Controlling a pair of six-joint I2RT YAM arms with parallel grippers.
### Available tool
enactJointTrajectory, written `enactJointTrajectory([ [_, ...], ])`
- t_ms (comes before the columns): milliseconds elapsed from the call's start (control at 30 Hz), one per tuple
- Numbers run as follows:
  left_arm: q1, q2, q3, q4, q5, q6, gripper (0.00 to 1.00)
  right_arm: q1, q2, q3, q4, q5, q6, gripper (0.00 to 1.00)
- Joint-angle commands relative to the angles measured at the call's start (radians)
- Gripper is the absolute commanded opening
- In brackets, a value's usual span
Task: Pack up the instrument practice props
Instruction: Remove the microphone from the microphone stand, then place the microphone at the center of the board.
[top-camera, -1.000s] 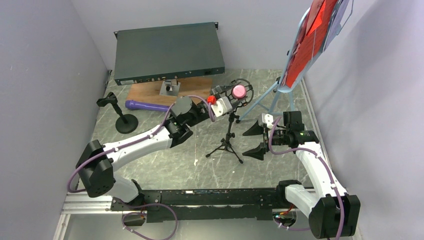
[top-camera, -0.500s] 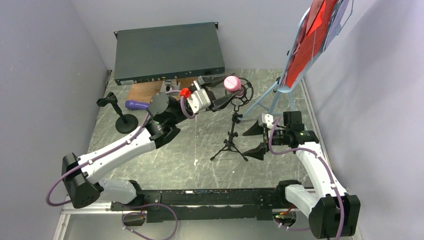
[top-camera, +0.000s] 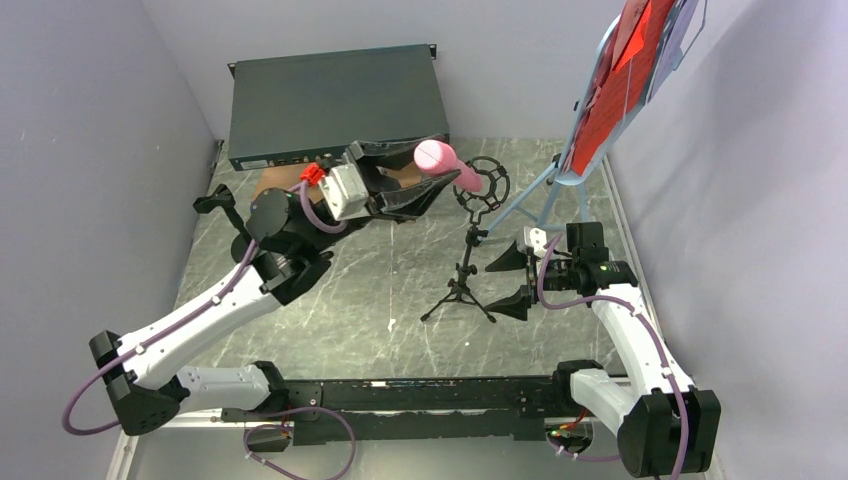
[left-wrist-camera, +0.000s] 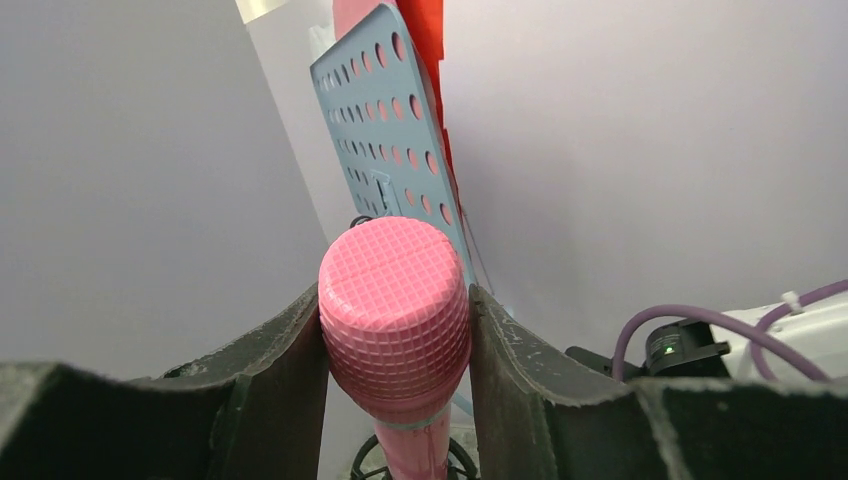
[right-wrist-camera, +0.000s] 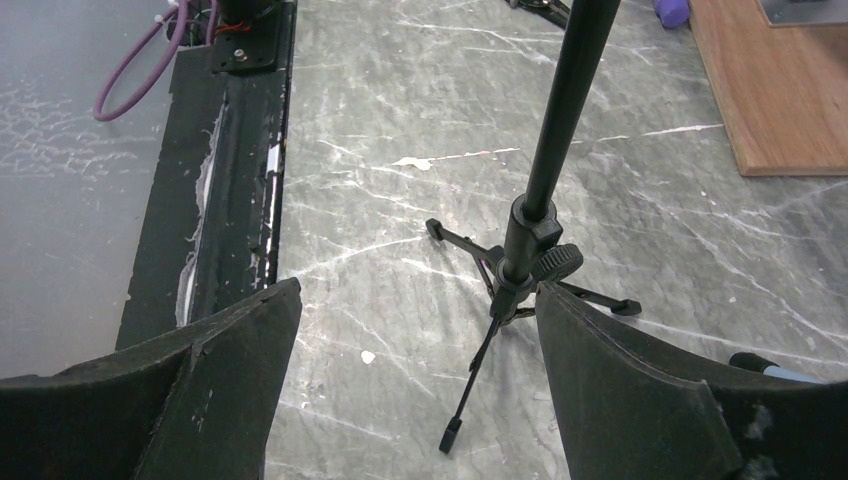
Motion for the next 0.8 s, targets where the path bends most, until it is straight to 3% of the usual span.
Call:
enactJointTrajectory([
  [0,0.001,-0.077,0.070,-0.052,-0.026,-0.078,0.00,0.004,-0.013,0.011,0.009,-0.017,-0.029,0.90],
  [233,0.001,-0.152,0.131,-0.275,-0.178,-0.128,0.00,0.004,-0.012,0.008,0.016,-0.016,-0.024,0.90],
  [400,0.001,-0.168,0.152,-0.441,-0.391,-0.199,0.00,0.005,-0.008,0.006,0.021,-0.012,-0.020,0.90],
  [600,0.005,-0.167,0.094,-0.556,-0.637,-0.268,0.00,0.004,-0.004,0.003,0.026,-0.007,-0.017,0.90],
  [767,0.081,-0.162,-0.007,-0.633,-0.689,-0.428,0.00,0.005,-0.002,0.003,0.027,-0.006,-0.016,0.90],
])
